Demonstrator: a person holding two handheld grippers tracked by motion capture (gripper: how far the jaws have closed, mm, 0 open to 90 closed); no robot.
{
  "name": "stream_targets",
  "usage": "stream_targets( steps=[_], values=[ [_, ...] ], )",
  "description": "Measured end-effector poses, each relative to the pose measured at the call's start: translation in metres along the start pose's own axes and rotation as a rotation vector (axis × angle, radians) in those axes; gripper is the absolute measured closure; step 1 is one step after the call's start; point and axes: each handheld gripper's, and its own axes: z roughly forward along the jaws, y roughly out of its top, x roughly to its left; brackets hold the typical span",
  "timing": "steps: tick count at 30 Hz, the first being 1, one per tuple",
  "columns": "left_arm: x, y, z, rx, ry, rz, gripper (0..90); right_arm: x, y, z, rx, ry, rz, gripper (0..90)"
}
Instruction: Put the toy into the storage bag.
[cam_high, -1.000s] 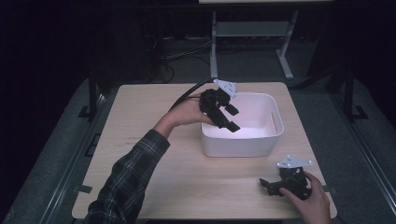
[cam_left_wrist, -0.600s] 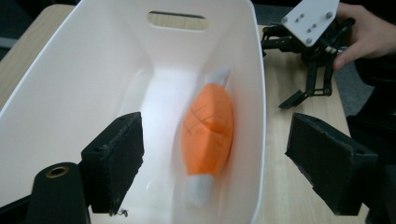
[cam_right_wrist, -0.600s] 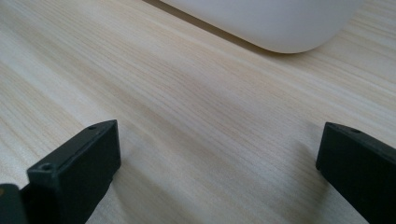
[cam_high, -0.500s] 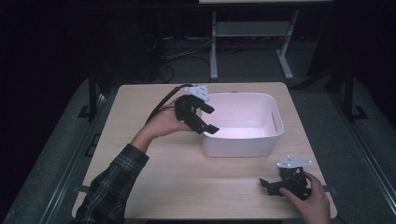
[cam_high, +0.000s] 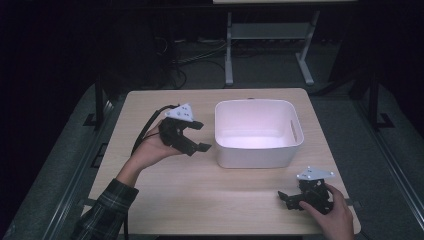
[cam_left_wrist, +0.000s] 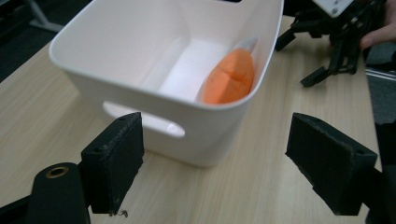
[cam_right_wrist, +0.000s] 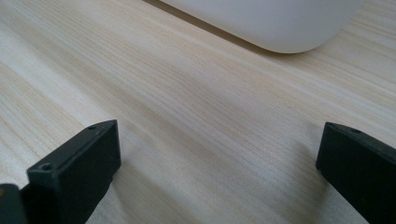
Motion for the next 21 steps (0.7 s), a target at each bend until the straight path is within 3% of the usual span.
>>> stream_targets(
  steps=[4,21],
  values=[
    [-0.005,-0.021,-0.007,-0.008,0.054,-0.038,19.2,0.000,0.000,0.000,0.000,0.000,0.000,0.0],
    [-0.035,-0.095,-0.018,-0.017,0.184,-0.141,17.0,0.000,0.000,0.000,0.001,0.000,0.001,0.0]
  ],
)
